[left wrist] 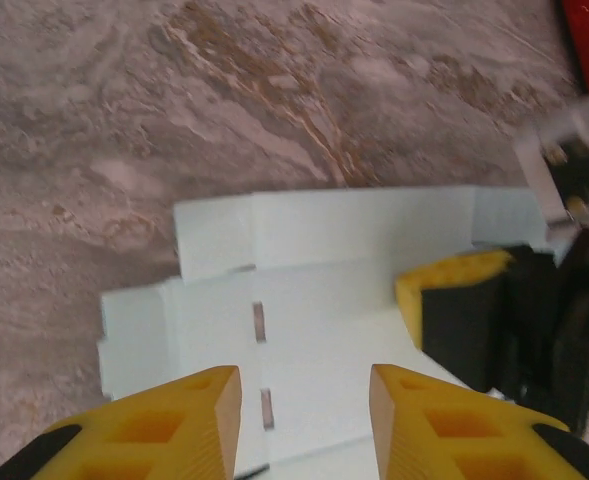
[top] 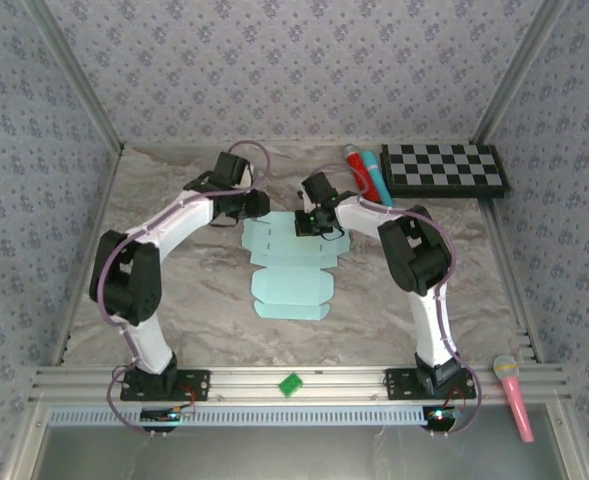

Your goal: Fold the paper box

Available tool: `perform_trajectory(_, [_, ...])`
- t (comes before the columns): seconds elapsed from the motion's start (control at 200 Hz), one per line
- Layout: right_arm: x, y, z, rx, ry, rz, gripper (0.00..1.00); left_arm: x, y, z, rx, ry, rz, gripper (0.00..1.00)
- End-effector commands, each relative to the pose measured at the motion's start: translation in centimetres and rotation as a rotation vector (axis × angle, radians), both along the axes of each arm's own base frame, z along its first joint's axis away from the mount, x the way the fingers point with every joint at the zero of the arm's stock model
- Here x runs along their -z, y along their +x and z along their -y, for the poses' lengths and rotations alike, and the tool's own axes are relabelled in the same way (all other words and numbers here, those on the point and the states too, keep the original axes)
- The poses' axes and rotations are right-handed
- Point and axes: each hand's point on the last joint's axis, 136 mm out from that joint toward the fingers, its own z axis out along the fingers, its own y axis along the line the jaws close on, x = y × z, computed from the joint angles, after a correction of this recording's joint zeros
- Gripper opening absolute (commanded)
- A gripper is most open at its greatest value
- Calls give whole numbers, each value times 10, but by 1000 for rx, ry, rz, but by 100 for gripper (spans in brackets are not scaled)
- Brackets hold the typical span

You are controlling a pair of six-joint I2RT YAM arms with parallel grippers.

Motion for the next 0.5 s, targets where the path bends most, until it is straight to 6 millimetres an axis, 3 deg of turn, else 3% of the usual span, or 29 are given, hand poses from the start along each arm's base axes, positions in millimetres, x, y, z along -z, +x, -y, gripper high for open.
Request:
perform_trajectory(0.0, [21, -19, 8, -6, -49, -73, 6, 20, 6, -7, 36, 78, -63, 41])
perform_trajectory(0.2, [20, -19, 9, -4, -47, -73, 6, 34, 26, 1, 74, 101, -101, 45])
perform_trajectory(0.43, [22, -19, 9, -4, -42, -80, 6, 49, 46, -7, 7, 178, -124, 46])
perform_trajectory(0.495, [21, -19, 8, -3, -38, -81, 6, 56, 42, -10, -2, 191, -158, 47])
